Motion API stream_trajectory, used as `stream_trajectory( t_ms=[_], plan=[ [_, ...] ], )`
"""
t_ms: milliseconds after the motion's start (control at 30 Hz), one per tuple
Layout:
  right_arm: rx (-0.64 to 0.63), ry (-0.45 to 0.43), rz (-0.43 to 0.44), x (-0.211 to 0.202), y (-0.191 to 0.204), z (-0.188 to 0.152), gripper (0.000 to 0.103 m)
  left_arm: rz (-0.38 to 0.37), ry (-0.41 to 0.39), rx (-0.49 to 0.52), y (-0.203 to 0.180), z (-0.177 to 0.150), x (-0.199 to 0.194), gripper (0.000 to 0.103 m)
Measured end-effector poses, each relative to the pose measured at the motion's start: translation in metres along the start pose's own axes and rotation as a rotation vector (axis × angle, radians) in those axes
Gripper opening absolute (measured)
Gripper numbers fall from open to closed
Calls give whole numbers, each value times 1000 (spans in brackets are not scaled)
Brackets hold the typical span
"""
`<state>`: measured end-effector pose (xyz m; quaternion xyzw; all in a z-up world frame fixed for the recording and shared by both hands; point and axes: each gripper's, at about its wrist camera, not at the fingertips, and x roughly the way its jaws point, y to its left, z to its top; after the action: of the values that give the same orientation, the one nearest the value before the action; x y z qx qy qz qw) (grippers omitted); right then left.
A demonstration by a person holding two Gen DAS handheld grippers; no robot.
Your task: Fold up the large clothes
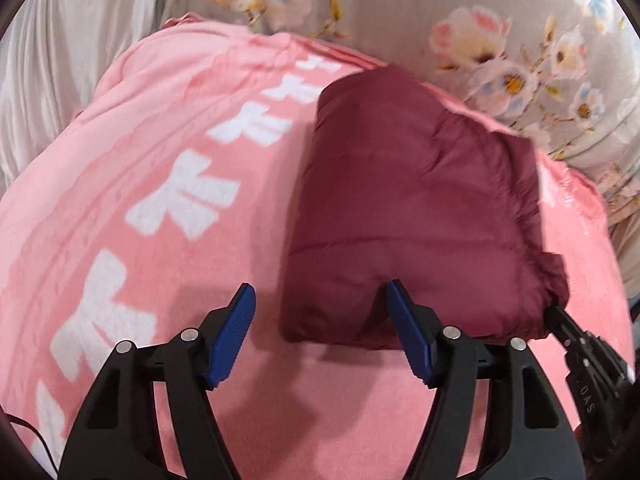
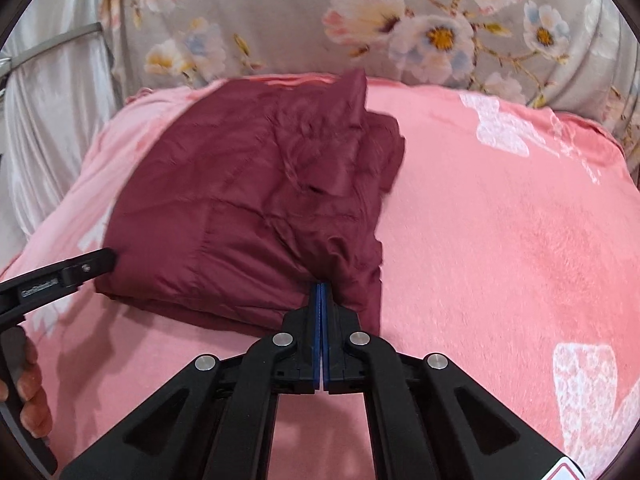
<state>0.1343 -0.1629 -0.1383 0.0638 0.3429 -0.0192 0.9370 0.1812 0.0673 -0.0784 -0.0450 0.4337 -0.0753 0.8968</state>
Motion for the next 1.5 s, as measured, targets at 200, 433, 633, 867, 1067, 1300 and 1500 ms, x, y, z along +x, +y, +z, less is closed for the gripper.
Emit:
stream_trajectory(
  t_ms=[200,433,633,867,1067,1300,1500],
  plan=[
    [-11,78,-22,28,-3,-13,0,22,28,-3,1,-9,20,68],
    [-41,80,-44,31,2,-13,0,65,0,26,-10,-19,35,69],
    [9,39,-56,6,2,-16,6,146,-55,68,-24,-22,31,70],
    [16,-102,-36,-68,9,-45,38,119,-139,87,-34,-34,-19,69],
    [-34,-194,-67,-111,12,-76,58,97,-208,85,-46,-55,-63,86],
    [-2,-191,-85,-116,4,-102,59,103,-209,92,-57,-92,-76,90],
    [22,-138,-106,-104,0,-104,60,134,-201,150,-63,-116,-59,90]
  ],
)
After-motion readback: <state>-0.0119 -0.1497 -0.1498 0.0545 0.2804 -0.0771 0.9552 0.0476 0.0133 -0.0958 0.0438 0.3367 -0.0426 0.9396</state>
